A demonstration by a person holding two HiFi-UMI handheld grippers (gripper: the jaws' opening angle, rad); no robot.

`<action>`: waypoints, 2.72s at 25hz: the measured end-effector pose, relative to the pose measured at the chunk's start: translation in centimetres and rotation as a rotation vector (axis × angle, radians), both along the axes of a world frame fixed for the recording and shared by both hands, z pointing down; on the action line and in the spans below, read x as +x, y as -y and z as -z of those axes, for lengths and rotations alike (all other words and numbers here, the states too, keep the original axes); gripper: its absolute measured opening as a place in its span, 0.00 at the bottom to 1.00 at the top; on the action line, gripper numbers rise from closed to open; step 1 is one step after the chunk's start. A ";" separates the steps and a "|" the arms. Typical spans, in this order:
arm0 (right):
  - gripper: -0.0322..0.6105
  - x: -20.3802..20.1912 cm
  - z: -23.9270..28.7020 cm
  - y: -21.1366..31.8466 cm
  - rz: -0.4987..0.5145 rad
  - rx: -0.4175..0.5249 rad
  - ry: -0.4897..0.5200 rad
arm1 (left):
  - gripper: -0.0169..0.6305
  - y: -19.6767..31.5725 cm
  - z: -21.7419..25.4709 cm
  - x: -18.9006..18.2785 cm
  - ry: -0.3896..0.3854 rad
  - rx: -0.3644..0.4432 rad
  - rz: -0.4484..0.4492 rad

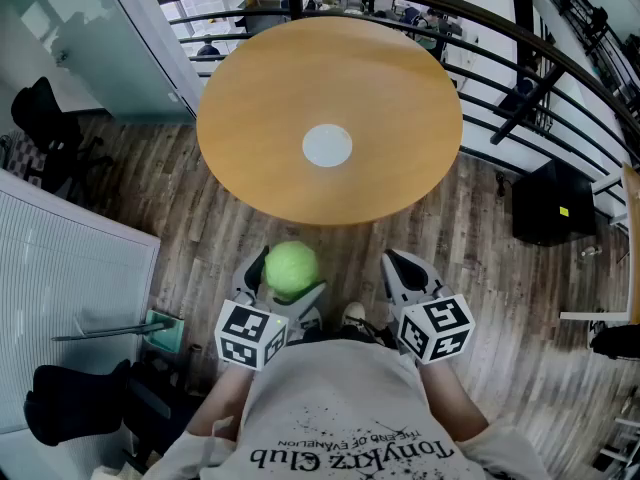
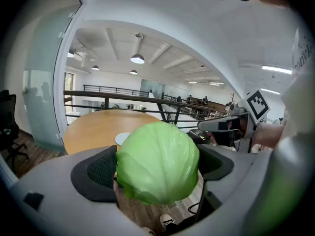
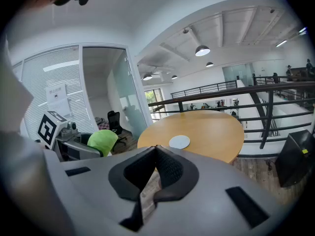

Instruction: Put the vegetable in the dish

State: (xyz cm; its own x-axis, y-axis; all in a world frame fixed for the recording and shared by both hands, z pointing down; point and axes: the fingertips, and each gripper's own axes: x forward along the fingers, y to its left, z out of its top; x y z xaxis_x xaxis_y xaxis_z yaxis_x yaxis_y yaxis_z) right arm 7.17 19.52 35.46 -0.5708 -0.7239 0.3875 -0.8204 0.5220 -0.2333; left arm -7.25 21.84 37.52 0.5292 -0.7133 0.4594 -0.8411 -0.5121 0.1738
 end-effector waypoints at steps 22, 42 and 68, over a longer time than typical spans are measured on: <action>0.08 -1.4 0.5 -0.7 -0.041 0.000 0.023 | 0.79 -0.7 0.6 -1.4 -0.004 0.010 -0.039; 0.07 -3.9 1.1 -2.1 -0.176 0.012 -0.011 | 0.79 -1.9 1.0 -5.4 -0.033 0.051 -0.157; 0.07 -0.9 -0.1 15.3 -0.087 0.052 -0.075 | 0.79 13.8 -0.3 -2.7 -0.022 0.031 -0.079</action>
State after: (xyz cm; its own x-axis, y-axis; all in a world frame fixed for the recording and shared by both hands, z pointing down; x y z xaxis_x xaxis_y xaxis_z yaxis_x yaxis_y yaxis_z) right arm 6.27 4.25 35.59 -0.4762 -0.7893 0.3877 -0.8770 0.4582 -0.1445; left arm -9.97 8.00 37.78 0.5941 -0.6826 0.4255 -0.7941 -0.5820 0.1750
